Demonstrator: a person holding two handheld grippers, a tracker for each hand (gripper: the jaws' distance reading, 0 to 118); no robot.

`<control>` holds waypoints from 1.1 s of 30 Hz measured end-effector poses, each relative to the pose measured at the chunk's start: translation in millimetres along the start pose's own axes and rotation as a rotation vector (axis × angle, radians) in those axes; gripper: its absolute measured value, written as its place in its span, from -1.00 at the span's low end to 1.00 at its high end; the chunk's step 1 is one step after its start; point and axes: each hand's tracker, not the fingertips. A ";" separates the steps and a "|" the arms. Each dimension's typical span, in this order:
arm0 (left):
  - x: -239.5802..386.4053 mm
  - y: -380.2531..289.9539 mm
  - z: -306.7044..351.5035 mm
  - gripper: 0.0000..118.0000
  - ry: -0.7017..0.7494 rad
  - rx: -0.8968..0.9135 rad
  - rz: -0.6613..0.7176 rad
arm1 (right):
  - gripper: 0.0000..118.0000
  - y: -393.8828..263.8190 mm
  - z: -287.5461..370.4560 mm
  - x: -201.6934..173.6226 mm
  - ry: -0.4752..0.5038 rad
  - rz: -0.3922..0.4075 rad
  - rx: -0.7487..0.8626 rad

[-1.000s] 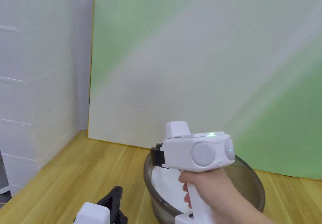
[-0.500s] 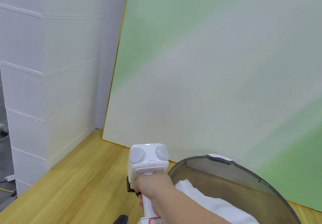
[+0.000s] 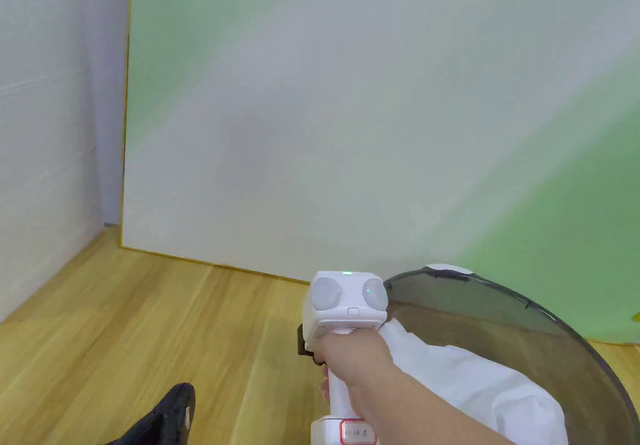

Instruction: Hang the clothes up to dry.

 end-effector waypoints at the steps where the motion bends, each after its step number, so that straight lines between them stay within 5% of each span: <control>1: 2.9 -0.1 -1.0 -0.97 0.000 0.002 -0.006 | -0.99 -2.5 0.6 17.0 -0.010 -0.020 0.006; 6: 14.9 1.1 -7.0 -0.97 0.003 0.012 -0.049 | -0.99 -20.5 -3.6 105.2 -0.099 -0.115 0.014; 11: 17.3 4.6 -17.2 -0.97 -0.002 -0.013 -0.035 | -0.99 -42.1 -1.5 181.9 -0.089 -0.160 0.036; 20: 23.8 5.2 -25.1 -0.97 0.009 -0.029 -0.067 | -0.99 -79.5 6.0 276.5 -0.163 -0.276 0.056; 27: 23.7 7.1 -26.2 -0.97 0.017 -0.027 -0.081 | -0.99 -101.8 13.6 305.5 -0.205 -0.314 0.068; 33: 20.8 16.0 -25.8 -0.97 0.032 -0.030 -0.091 | -1.00 -121.6 78.6 283.3 -0.058 -0.209 0.358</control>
